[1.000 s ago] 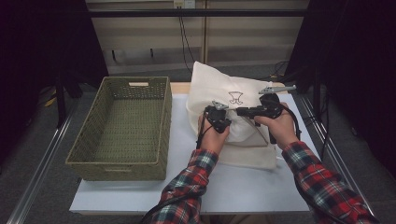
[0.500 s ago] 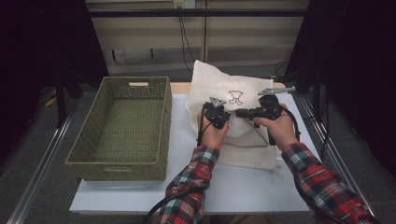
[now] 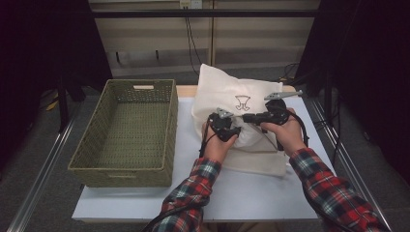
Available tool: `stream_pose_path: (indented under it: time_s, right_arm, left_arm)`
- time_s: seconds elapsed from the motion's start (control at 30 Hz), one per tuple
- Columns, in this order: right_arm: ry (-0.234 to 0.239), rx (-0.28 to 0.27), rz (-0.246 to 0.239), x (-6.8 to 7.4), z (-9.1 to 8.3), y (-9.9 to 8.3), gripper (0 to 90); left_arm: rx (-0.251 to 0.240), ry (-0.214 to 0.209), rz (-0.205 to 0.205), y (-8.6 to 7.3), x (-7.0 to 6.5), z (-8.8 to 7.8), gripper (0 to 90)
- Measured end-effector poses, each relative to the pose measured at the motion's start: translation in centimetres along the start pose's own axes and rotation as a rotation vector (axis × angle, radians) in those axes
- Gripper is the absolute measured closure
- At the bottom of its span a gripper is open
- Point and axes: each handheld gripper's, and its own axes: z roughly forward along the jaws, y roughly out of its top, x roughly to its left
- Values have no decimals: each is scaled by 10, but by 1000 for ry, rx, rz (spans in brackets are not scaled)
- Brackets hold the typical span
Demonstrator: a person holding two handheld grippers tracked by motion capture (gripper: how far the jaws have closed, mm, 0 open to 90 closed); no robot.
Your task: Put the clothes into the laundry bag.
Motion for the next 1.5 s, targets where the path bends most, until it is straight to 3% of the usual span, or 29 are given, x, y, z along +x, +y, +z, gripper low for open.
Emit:
stream_pose_path:
  time_s: [0.1,0.23,0.37,0.4,0.43,0.5,0.67,0.7,0.83,0.9,1.03,1.07,1.13,1.17,1.23,1.3,1.37,1.5]
  right_arm:
    - [-3,3,0,1,1,0,886]
    - [-2,9,-1,1,3,0,885]
    - [-3,10,-2,1,3,0,886]
    - [-3,11,-3,1,3,0,886]
    - [-4,13,1,1,3,0,885]
    - [-4,15,0,1,4,0,885]
    - [1,15,-6,1,5,0,885]
    - [1,16,-6,0,5,1,885]
    - [2,18,-13,0,5,2,885]
    - [3,21,-10,1,6,3,885]
    - [5,22,-9,0,7,2,885]
    - [7,21,-13,0,8,2,885]
    - [5,22,-8,1,7,2,886]
    - [6,25,-12,1,7,2,885]
    - [6,24,-12,0,7,2,885]
    - [7,22,-10,0,7,2,885]
    - [7,23,-14,0,7,2,885]
    - [5,23,-14,-1,8,2,885]
  left_arm:
    - [23,17,19,-3,1,-7,478]
    - [45,3,36,-3,3,-17,362]
    - [65,38,72,-3,6,-29,266]
    - [90,37,92,-3,8,-32,239]
    - [81,37,68,-5,7,-33,235]
    - [112,39,107,-7,9,-36,231]
    - [203,81,133,-20,14,-37,220]
    - [217,83,116,-23,15,-35,221]
    - [256,99,118,-34,24,-31,279]
    - [237,101,107,-36,26,-28,304]
    - [237,94,148,-36,28,-23,372]
    - [239,72,140,-36,28,-21,421]
    - [243,69,140,-36,28,-20,471]
    - [249,51,127,-35,28,-20,540]
    - [251,57,136,-35,27,-20,595]
    - [262,57,119,-33,27,-22,745]
    - [260,52,103,-32,28,-24,832]
    - [261,62,61,-31,32,-33,875]
